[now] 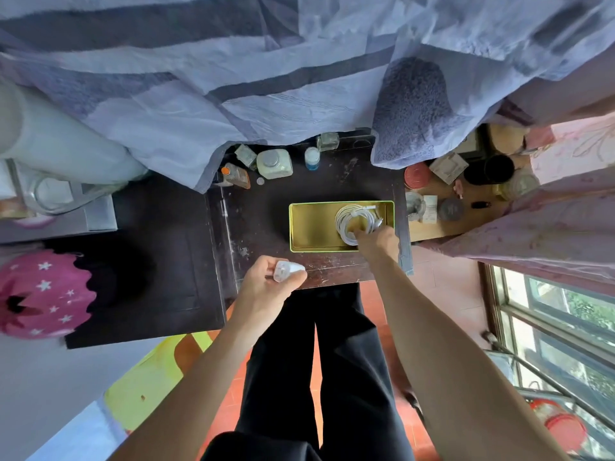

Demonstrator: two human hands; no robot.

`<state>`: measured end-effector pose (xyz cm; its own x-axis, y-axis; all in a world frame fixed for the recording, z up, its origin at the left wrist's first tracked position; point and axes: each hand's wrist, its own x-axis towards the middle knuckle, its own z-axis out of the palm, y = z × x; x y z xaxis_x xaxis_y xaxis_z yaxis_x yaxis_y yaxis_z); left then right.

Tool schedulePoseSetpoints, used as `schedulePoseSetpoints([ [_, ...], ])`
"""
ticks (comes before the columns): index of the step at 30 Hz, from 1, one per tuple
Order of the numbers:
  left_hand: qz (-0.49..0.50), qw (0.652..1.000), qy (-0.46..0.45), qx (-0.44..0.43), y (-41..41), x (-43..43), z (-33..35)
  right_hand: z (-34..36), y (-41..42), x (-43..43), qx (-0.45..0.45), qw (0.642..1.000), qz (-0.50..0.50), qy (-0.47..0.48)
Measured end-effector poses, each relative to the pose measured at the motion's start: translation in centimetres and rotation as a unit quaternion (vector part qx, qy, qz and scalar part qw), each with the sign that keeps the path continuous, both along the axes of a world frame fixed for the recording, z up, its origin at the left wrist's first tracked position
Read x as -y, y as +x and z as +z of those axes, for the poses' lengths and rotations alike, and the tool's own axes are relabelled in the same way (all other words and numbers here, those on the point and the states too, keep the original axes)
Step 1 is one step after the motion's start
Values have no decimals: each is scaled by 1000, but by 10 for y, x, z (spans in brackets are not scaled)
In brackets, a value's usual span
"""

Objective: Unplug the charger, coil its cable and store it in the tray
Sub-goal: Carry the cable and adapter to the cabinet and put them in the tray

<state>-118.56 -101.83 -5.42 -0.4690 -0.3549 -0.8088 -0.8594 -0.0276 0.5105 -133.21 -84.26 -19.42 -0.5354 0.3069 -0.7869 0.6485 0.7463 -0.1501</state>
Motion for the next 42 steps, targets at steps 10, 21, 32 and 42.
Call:
schedulePoseSetpoints([
  [10, -8, 1000, -11, 11, -1, -2, 16, 18, 6, -10, -51, 998, -20, -29],
  [21, -167, 964, -205, 6, -55, -25, -34, 62, 61, -69, -96, 975, -41, -198],
  [32, -503, 788, -354, 30, -116, -38, -140, 41, 118, -123, -55, 979, -53, -188],
  [42, -545, 756, -363, 12, -104, -35, -139, 46, 126, -119, -48, 975, -83, -199],
])
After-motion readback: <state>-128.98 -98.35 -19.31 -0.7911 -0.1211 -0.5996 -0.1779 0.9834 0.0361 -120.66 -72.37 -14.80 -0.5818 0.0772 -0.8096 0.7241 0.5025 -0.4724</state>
